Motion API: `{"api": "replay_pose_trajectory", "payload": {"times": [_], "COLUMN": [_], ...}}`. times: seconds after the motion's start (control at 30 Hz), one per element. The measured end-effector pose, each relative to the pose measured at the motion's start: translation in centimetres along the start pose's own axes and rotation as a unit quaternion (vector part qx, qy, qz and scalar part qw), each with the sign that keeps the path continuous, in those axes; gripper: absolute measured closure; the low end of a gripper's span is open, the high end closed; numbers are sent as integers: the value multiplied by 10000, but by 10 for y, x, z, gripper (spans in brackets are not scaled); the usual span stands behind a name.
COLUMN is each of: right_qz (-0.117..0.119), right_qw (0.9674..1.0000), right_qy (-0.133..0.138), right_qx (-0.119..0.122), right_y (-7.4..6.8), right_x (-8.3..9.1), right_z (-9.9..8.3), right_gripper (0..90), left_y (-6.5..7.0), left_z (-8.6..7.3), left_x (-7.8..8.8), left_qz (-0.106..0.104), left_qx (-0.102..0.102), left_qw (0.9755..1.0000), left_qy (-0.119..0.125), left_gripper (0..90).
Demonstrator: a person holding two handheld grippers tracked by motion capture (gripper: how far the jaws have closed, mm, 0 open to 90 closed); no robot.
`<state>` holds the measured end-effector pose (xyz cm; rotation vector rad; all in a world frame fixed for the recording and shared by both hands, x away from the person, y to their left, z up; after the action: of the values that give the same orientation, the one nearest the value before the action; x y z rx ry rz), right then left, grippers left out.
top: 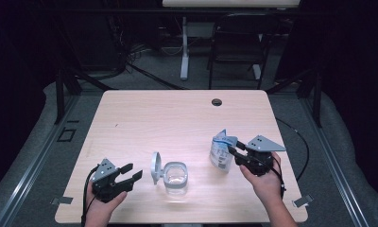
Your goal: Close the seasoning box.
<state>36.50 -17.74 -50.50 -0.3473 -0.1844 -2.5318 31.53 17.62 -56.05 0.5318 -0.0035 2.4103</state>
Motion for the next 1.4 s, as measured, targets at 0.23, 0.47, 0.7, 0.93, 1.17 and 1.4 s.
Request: {"api": "replay_pose_trajectory", "payload": {"times": [0.23, 0.47, 0.7, 0.93, 1.17, 1.4], "right_qz": [6, -7, 28, 131, 196, 293], "right_qw": [10000, 10000, 9999, 9998, 9997, 9995], "right_qy": [-26, -73, -99, -125, -105, -68], "right_qx": [9, -4, 54, 84, 61, 73], "right_y": [0, 1, -1, -5, -9, -16], "right_x": [-4, -5, -6, -4, -2, 4], "right_z": [1, 0, 1, 1, 1, 0], "right_gripper": [767, 853, 900, 900, 900, 900], "left_y": [0, 0, 1, 0, 0, 0], "left_z": [-1, -2, -1, -1, -2, -1], "left_x": [-1, -1, -1, -1, 0, 0], "left_qz": [-5, -23, -1, 10, 20, 41], "left_qx": [6, 3, 16, 21, 21, 33], "left_qw": [10000, 10000, 10000, 10000, 10000, 9999], "left_qy": [50, 18, 45, 54, 33, 88], "left_gripper": [505, 505, 505, 505, 505, 505]}}
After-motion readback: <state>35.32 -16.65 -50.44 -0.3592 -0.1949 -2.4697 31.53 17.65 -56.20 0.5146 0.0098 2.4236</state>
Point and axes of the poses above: each handheld gripper's, and its own axes: x roughly backward along the jaws, z roughly out of its top, y roughly to its right, the point moved 8 cm from there along -x, roughly forward along the jaws, and after that the axes turned 9 degrees about y, right-handed, at the moved point
